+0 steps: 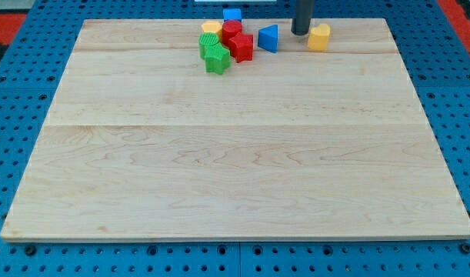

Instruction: Move the blue triangle to the center left

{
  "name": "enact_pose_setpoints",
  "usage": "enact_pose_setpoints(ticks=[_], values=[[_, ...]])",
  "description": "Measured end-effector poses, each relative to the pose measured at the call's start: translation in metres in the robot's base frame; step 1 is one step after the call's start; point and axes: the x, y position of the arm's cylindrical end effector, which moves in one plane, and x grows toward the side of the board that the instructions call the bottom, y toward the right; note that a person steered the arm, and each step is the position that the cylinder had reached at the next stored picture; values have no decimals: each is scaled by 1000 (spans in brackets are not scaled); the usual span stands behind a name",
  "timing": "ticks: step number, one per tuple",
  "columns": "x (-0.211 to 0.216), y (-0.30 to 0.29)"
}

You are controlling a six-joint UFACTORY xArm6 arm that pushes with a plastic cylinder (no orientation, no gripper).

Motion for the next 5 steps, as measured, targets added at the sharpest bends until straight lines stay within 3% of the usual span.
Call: enact_pose_setpoints(ticks=[1,2,5], values=[[-22,-25],[-16,-54],[8,-25]])
